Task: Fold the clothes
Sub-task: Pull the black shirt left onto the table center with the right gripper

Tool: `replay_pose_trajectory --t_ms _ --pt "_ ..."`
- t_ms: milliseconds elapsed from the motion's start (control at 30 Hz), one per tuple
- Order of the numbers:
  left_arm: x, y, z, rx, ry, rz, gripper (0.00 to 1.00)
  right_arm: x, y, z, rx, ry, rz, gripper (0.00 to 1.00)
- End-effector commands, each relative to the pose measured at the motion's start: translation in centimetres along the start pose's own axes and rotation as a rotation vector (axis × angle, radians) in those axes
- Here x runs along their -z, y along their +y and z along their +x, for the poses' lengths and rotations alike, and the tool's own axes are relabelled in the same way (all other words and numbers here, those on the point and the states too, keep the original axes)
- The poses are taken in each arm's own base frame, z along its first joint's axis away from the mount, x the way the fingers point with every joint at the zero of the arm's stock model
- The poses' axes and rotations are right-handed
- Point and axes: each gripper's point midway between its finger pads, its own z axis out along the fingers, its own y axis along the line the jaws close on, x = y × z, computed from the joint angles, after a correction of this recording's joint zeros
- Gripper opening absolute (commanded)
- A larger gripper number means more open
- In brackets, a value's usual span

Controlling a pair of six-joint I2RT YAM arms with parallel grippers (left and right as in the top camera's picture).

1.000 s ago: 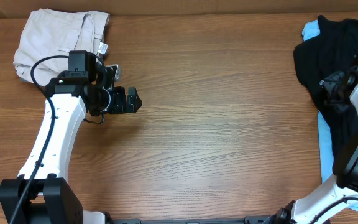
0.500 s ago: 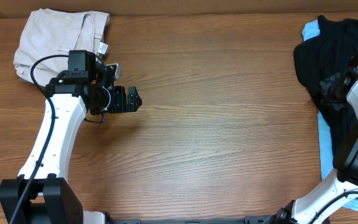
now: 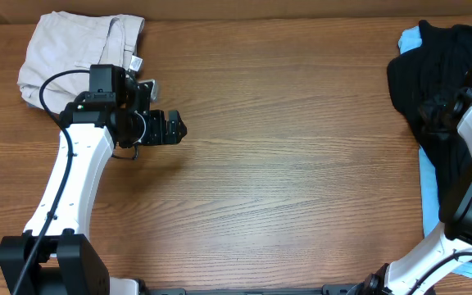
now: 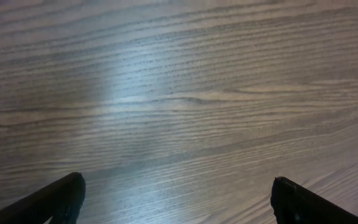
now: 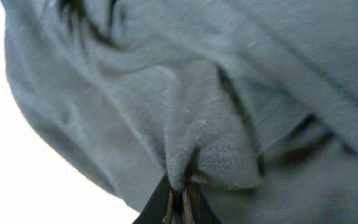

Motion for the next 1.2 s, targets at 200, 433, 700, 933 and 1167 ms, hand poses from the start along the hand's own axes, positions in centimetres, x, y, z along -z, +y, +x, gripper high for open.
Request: replay_pose_trajectory --t_ms 200,433,700,933,1167 --pt "1.0 0.1 -1.7 0.008 -0.057 -0.018 0.94 12.9 8.2 -1.1 0.246 -0.083 -0.348 0.04" --pt "3.4 -0.7 -4.7 -0.024 -0.144 -0.037 0.95 21.5 11.8 3.0 0.333 -0.053 -0.529 0.04" --pt "7.5 -1.5 -8.7 -0.077 -0.275 -0.072 1.00 26.7 16.8 14.8 0.567 0.129 -0.639 0.04" --pt "9.3 3.0 -8.7 -0.011 -0.283 -0.279 1.00 30.0 19.1 30.2 0.879 0.432 -0.727 0.04" --pt "10.5 6.9 -7.2 0.033 -0.233 -0.366 1.00 35.3 17.1 43.3 1.171 0.650 -0.809 0.10"
